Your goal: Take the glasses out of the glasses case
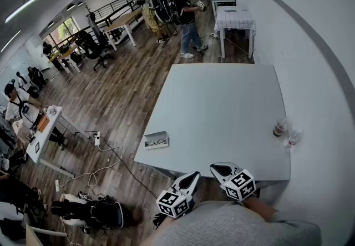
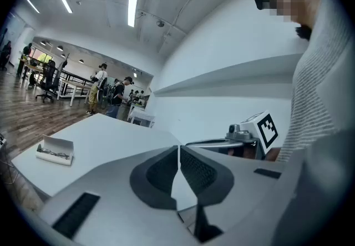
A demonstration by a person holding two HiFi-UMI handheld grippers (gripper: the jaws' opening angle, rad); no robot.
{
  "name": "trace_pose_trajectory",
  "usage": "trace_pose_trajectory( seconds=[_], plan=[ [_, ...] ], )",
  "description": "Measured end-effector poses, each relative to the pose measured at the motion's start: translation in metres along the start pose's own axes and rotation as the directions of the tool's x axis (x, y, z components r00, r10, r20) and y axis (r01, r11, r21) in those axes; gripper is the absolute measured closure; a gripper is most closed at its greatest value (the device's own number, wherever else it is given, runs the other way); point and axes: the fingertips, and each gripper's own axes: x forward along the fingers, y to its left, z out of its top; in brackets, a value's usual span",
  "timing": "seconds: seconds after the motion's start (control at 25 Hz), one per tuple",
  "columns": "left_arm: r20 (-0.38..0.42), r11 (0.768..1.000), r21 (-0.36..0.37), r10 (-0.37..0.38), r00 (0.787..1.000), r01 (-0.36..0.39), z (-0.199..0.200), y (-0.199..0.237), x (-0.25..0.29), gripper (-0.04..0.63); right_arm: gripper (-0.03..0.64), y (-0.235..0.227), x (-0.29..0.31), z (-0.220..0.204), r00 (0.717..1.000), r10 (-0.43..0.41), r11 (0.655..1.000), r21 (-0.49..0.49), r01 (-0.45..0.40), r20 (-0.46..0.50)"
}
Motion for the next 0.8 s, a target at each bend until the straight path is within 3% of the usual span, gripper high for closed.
trace_pose_trajectory(
  seconds=[0.56, 0.8],
  plan=[
    [-0.012, 1.0, -0.002, -0.007, 1.0, 0.007, -0.006, -0.003, 0.003, 0.577, 0.603, -0.003, -0.002, -0.002, 1.0, -0.001, 1.0, 0.005, 0.001, 0.003],
    [-0.011, 1.0, 0.005, -0.009, 1.0, 0.01, -0.003, -0.004, 0.003, 0.577, 0.602, 0.001, -0.003, 0.009, 0.998, 0.032, 0.998, 0.044, -0.034, 0.058]
  ],
)
